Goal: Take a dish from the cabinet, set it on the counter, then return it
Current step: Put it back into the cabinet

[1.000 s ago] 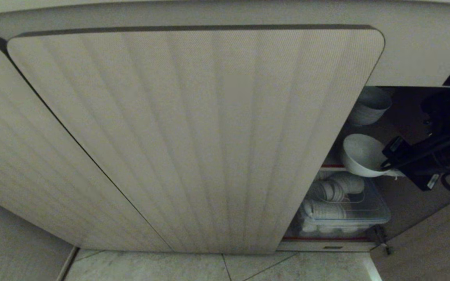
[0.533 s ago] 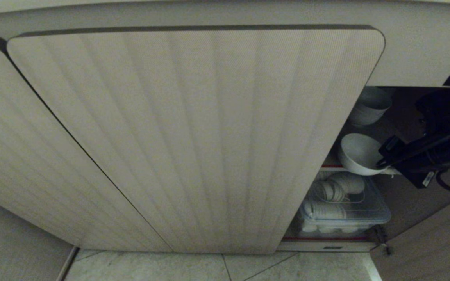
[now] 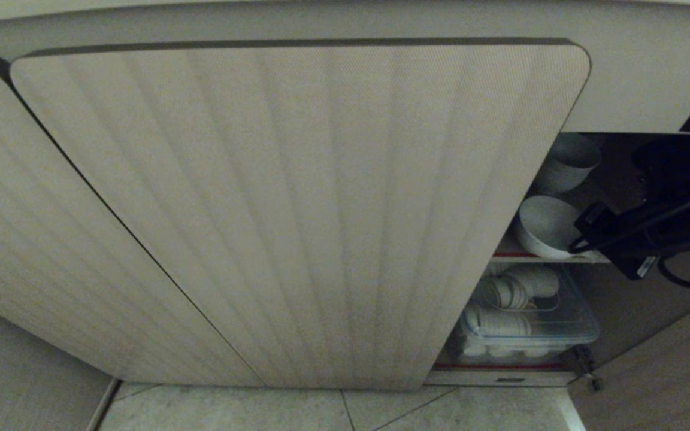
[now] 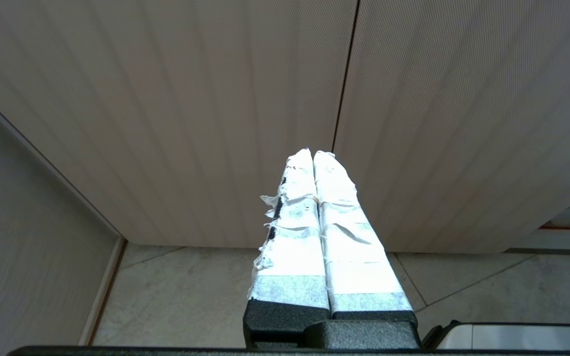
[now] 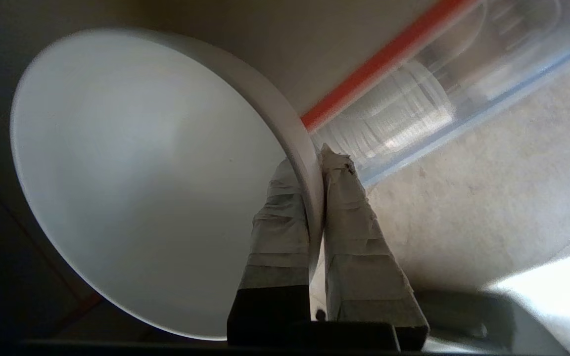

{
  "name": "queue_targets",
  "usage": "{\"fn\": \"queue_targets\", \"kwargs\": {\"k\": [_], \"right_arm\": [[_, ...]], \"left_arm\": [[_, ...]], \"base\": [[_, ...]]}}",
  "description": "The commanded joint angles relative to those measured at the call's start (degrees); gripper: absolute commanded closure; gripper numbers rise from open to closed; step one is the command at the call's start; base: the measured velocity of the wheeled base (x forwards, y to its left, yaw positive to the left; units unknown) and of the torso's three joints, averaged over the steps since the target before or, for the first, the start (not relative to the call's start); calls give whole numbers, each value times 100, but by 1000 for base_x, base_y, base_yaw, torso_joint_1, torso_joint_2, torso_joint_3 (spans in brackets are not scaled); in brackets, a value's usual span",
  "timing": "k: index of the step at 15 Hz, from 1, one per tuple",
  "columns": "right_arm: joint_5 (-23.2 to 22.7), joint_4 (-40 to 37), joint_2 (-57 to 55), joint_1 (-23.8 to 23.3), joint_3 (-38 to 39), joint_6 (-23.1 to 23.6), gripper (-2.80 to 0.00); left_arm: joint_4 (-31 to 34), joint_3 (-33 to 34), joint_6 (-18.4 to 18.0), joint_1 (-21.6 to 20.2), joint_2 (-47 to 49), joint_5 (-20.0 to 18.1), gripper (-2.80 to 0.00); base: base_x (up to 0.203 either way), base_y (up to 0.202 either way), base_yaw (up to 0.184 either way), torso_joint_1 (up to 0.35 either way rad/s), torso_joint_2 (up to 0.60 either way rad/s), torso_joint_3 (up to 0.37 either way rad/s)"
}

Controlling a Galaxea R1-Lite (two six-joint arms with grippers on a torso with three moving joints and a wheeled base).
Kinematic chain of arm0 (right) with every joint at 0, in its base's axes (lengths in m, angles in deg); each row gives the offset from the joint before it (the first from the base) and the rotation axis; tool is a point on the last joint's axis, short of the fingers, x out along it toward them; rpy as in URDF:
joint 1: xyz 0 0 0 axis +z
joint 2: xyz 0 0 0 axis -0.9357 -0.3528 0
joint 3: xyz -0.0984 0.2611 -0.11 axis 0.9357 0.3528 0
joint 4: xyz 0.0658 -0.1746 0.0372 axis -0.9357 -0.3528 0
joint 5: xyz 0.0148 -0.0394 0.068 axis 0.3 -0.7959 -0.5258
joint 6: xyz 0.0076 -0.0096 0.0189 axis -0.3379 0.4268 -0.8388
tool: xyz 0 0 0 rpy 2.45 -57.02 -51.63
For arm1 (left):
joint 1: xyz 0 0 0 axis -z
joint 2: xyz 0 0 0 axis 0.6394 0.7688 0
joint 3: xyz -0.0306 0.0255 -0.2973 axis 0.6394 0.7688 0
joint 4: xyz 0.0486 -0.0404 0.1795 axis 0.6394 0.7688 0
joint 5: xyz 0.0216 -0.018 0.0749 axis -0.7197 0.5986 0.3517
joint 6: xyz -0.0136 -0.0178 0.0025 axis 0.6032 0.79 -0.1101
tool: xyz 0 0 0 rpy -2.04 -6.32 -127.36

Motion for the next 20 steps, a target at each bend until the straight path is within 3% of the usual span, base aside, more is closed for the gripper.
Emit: {"fn": "queue_targets", "kwargs": {"k": [1,10,20], "right_arm": [[-5,63,-110,-1,-11,-19,0],[329,591,-517,-1,-250,-19,0],[558,608,-793,91,-467,-37,0]], "left_arm": [[-2,0,3,0,-2,-2,0],[-2,0,3,0,-2,-2,0],[-2,0,3,0,-2,-2,0]], "base": [[0,0,0,0,0,0],[0,0,0,0,0,0],[0,0,0,0,0,0]]}}
